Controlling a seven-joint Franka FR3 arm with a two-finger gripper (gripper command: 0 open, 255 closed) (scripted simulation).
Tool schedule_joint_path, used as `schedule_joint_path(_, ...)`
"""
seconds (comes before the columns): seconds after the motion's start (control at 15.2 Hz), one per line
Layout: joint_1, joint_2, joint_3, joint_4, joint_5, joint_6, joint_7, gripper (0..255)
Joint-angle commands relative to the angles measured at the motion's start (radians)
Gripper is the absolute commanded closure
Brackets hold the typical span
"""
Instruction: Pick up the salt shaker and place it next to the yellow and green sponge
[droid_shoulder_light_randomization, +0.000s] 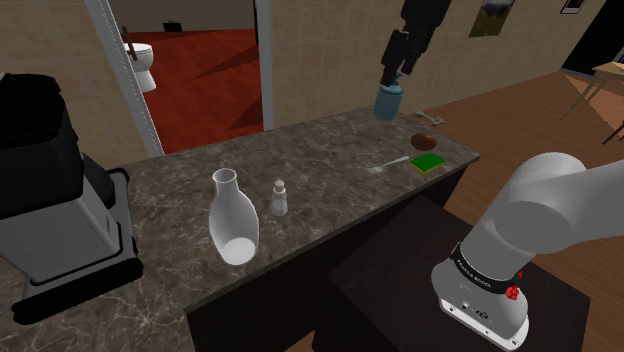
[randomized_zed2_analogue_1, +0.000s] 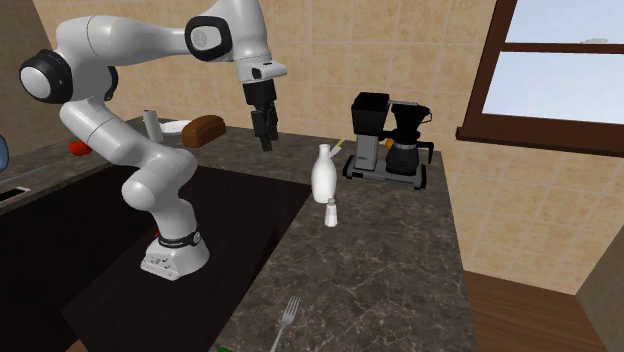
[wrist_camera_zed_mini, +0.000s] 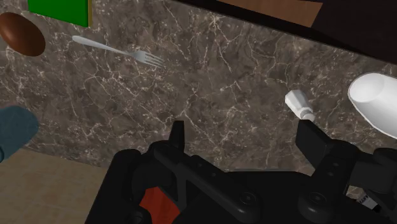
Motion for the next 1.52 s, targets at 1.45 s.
schedule_joint_path(1.45,0.099,0.613,0.180,-0.056,0.117,0.637,0.123,0)
